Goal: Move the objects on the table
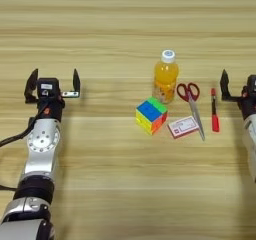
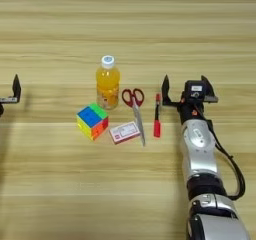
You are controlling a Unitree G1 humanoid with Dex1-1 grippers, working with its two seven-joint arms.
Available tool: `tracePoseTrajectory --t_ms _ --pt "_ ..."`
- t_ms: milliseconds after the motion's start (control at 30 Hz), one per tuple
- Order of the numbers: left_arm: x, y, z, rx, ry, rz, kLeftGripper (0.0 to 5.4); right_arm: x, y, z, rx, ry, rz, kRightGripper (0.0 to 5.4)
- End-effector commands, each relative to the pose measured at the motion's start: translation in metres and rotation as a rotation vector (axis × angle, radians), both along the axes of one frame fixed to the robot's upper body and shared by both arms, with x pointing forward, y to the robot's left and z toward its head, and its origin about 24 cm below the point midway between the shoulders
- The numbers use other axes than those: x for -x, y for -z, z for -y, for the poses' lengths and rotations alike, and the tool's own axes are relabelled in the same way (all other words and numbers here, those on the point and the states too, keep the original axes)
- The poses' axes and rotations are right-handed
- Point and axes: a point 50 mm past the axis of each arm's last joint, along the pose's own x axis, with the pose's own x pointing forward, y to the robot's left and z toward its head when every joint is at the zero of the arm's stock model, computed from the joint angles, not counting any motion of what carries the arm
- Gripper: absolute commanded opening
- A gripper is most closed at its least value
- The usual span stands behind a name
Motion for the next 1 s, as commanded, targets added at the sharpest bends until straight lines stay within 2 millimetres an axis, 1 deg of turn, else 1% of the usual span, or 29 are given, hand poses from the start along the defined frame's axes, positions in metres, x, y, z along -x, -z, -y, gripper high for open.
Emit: tracePoseTrajectory --t_ms 33,500,700,1000 --pt "-0.003 -0.001 0.001 -0.015 0.014 -0.011 5.40 -0.003 -0.002 0.001 0.000 -0.002 -0.001 5.39" --pt "-0.002 -0.001 0.001 -0.014 0.030 -0.011 5.40 -0.002 -0.002 0.002 -0.001 -0.001 -0.001 5.39" --pt "0.004 -0.005 0.010 0.011 0.166 0.007 5.40 -0.003 -0.002 0.001 -0.001 0.000 -0.001 5.39" --pt "0.016 -0.009 0.014 0.067 0.345 0.015 5.40 -0.003 -0.003 -0.001 -0.002 0.001 0.005 5.39"
